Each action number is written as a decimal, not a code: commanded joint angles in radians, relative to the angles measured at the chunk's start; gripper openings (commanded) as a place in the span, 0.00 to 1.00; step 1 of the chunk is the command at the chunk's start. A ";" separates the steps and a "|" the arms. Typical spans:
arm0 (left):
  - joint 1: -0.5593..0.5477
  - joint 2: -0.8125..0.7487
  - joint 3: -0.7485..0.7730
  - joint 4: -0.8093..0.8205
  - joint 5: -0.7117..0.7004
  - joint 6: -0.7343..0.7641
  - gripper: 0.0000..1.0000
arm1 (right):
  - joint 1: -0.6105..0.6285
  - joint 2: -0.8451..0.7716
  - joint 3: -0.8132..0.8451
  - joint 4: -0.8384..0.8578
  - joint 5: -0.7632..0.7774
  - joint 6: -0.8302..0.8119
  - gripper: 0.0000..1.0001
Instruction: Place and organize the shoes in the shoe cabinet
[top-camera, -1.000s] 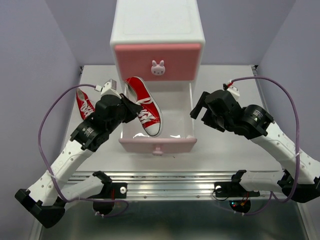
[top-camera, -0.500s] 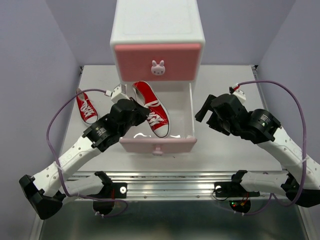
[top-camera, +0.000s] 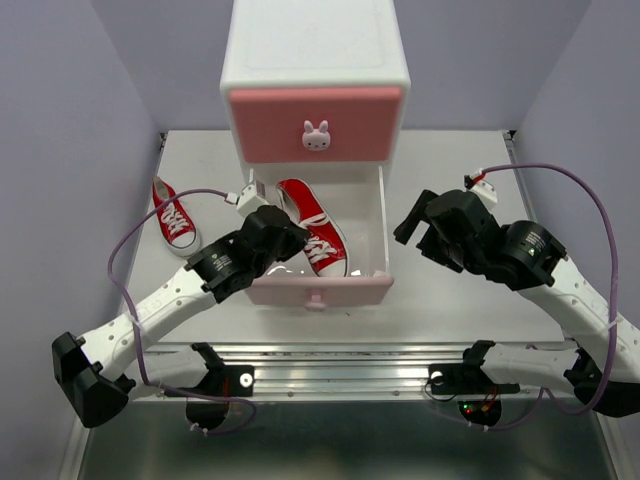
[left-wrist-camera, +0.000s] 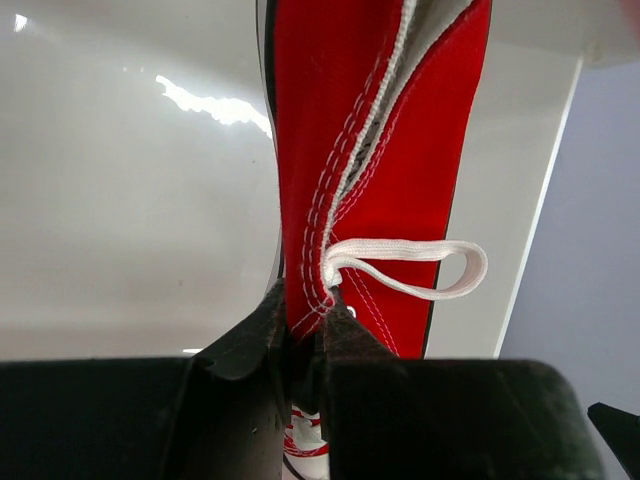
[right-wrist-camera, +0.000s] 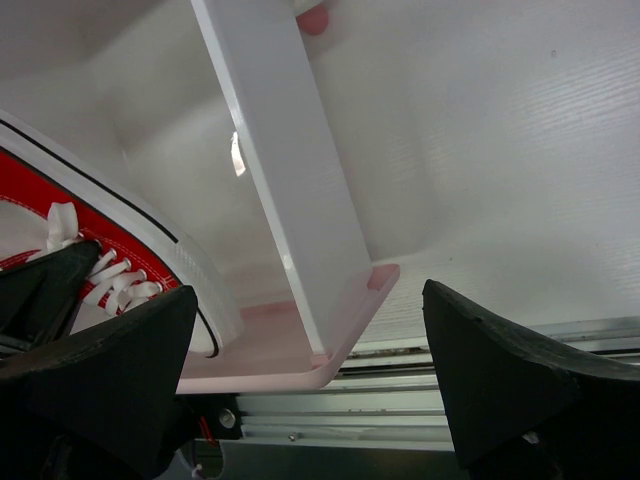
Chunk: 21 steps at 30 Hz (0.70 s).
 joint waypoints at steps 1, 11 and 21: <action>-0.009 0.007 0.017 0.117 -0.017 -0.031 0.00 | -0.006 -0.009 -0.008 -0.008 0.047 0.019 1.00; -0.009 0.115 0.044 0.160 0.080 0.147 0.00 | -0.006 -0.023 -0.035 0.010 0.059 0.035 1.00; 0.006 0.230 0.113 0.197 0.138 0.346 0.00 | -0.006 -0.049 -0.064 0.014 0.042 0.065 1.00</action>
